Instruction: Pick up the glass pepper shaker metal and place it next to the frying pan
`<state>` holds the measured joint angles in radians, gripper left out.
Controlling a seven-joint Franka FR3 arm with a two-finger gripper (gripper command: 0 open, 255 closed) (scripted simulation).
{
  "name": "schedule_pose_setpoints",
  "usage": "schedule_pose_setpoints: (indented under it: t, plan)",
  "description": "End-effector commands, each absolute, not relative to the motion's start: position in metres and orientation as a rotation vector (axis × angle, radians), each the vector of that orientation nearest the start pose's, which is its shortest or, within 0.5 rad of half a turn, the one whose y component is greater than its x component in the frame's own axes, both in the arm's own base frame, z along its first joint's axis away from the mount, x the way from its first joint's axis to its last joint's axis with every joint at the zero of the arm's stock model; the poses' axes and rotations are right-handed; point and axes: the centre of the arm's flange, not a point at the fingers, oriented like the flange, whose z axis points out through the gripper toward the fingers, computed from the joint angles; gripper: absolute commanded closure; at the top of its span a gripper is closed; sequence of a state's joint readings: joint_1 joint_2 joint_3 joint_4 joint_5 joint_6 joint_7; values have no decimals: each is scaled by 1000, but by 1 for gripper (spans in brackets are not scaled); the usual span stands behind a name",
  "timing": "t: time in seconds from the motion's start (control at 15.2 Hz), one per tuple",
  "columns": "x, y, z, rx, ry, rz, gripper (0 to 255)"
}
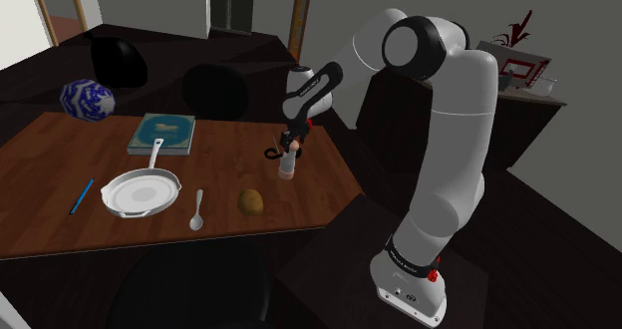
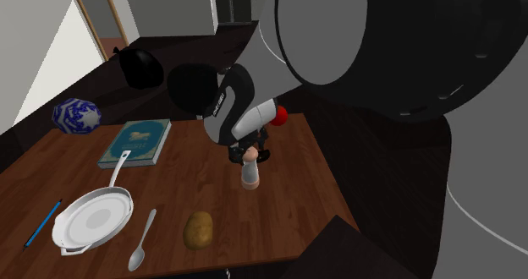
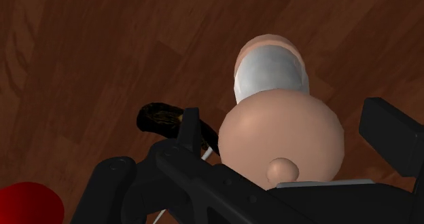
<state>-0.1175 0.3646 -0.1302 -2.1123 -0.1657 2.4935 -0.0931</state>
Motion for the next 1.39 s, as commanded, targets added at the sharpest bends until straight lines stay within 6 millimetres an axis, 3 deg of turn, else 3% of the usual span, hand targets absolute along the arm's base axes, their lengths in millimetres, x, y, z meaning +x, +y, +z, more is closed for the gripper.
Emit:
schedule_pose_setpoints:
  t: [0.0,0.33,0.4,0.99,1.32]
  plan:
    - [564,-141,242,-3290,23,13,0]
    - [564,-141,242,-3290,23,13,0]
    - [564,-141,242,-3290,23,13,255]
    - [564,-141,242,-3290,23,13,255]
    - [564,-141,268,-3290,23,13,255]
